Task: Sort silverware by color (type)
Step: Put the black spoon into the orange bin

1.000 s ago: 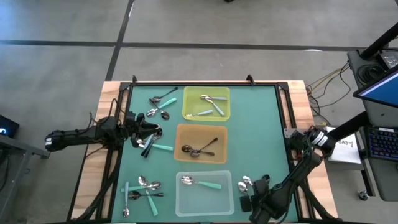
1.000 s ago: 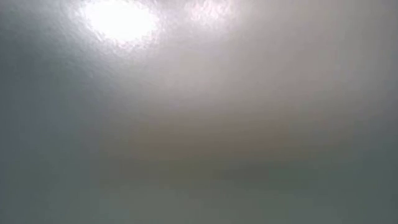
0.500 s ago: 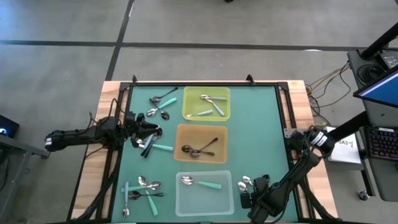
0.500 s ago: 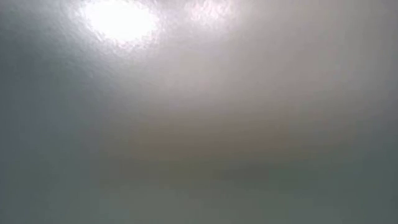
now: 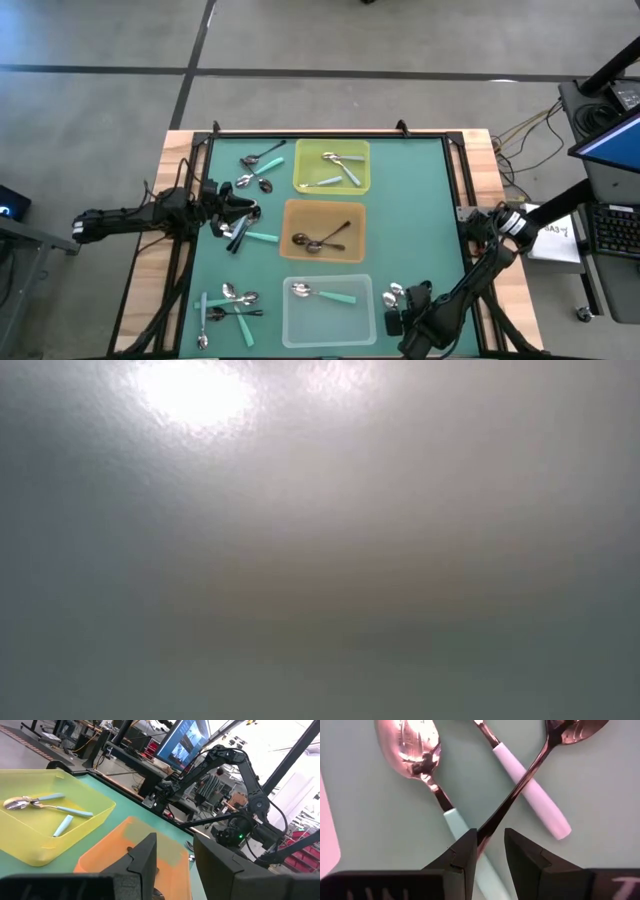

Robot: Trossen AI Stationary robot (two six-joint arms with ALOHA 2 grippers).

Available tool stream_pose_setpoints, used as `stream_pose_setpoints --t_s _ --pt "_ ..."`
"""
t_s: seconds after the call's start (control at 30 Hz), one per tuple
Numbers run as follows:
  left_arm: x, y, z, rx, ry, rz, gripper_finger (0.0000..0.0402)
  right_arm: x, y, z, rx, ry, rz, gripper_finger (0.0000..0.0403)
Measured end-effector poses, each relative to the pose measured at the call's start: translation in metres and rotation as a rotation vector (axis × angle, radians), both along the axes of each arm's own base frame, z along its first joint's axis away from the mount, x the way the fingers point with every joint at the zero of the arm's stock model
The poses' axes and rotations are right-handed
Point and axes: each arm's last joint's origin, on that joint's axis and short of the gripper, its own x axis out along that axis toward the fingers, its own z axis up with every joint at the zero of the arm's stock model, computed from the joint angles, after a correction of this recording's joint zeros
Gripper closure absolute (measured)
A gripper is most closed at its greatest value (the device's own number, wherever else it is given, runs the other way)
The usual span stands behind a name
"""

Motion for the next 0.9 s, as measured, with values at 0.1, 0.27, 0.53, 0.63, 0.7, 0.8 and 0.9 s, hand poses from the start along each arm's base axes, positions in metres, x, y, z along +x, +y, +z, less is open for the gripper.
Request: stream_pose_setpoints --t_s 0.1,0.27,0.53,0.63,0.7,0.8,0.9 --pt "0.0 0.0 0.0 0.0 0.0 0.0 0.029 -0.002 -0.002 -0.004 -0.015 0.011 -0.004 0.0312" --pt "0.0 0.0 0.0 0.0 0.0 0.001 0.029 0.0 -0.008 -0.008 -0.031 0.018 -0.014 0.0312" --pt "0.0 0.0 0.0 0.0 0.0 0.0 0.029 -0.001 -0.017 -0.016 -0.085 0.008 -0.021 0.0312" --pt "0.0 0.0 0.0 0.0 0.0 0.0 0.029 -0.002 -0.018 -0.018 -0.091 0.014 -0.023 0.0312" --pt "0.0 0.0 0.0 0.0 0.0 0.001 0.029 -0.002 -0.018 -0.018 -0.09 0.013 -0.023 0.0312" --pt "0.0 0.0 0.0 0.0 0.0 0.0 0.029 -0.002 -0.018 -0.018 -0.085 0.009 0.006 0.0312" --pt "0.0 0.0 0.0 0.0 0.0 0.0 0.029 0.0 -0.016 -0.018 -0.064 -0.013 0.076 0.0312"
